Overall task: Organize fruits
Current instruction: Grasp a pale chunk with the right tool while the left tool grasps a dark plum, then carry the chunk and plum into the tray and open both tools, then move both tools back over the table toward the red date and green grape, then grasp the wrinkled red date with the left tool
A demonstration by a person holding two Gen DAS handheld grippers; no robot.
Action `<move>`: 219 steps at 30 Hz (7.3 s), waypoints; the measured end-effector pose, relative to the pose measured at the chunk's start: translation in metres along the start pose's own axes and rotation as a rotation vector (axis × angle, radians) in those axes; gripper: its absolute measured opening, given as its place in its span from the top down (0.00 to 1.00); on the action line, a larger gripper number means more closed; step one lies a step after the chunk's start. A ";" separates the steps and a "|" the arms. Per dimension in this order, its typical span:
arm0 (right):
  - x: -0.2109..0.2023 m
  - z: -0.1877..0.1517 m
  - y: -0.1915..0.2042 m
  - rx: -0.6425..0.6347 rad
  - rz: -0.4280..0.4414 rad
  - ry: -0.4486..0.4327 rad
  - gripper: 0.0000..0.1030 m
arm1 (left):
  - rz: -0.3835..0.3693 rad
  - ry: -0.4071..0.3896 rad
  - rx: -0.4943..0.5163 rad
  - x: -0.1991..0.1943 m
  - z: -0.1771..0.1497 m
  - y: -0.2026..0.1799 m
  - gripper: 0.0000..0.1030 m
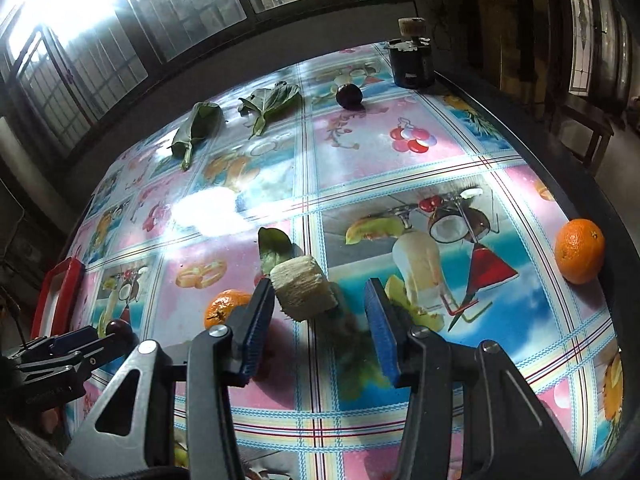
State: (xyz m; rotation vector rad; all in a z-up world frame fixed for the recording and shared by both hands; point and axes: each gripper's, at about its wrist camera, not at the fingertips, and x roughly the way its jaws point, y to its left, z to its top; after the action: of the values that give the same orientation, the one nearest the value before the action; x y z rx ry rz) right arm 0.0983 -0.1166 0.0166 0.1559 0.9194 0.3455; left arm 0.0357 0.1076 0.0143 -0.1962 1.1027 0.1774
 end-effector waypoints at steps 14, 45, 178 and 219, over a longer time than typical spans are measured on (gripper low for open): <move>-0.009 -0.006 0.013 -0.072 0.002 -0.037 0.74 | -0.087 -0.033 -0.036 -0.019 -0.019 0.014 0.75; -0.069 -0.103 0.149 -0.191 0.360 0.033 0.74 | -0.088 -0.189 -0.215 -0.122 -0.101 0.132 0.75; -0.069 -0.107 0.114 -0.157 0.219 0.091 0.45 | 0.154 -0.076 -0.275 -0.091 -0.087 0.146 0.33; -0.069 -0.117 0.099 -0.169 0.264 0.139 0.70 | -0.182 -0.002 0.072 -0.073 -0.138 0.031 0.82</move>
State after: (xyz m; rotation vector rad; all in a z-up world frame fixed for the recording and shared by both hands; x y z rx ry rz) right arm -0.0556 -0.0500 0.0259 0.0983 1.0038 0.6841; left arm -0.1229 0.1006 0.0171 -0.2310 1.0817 -0.0244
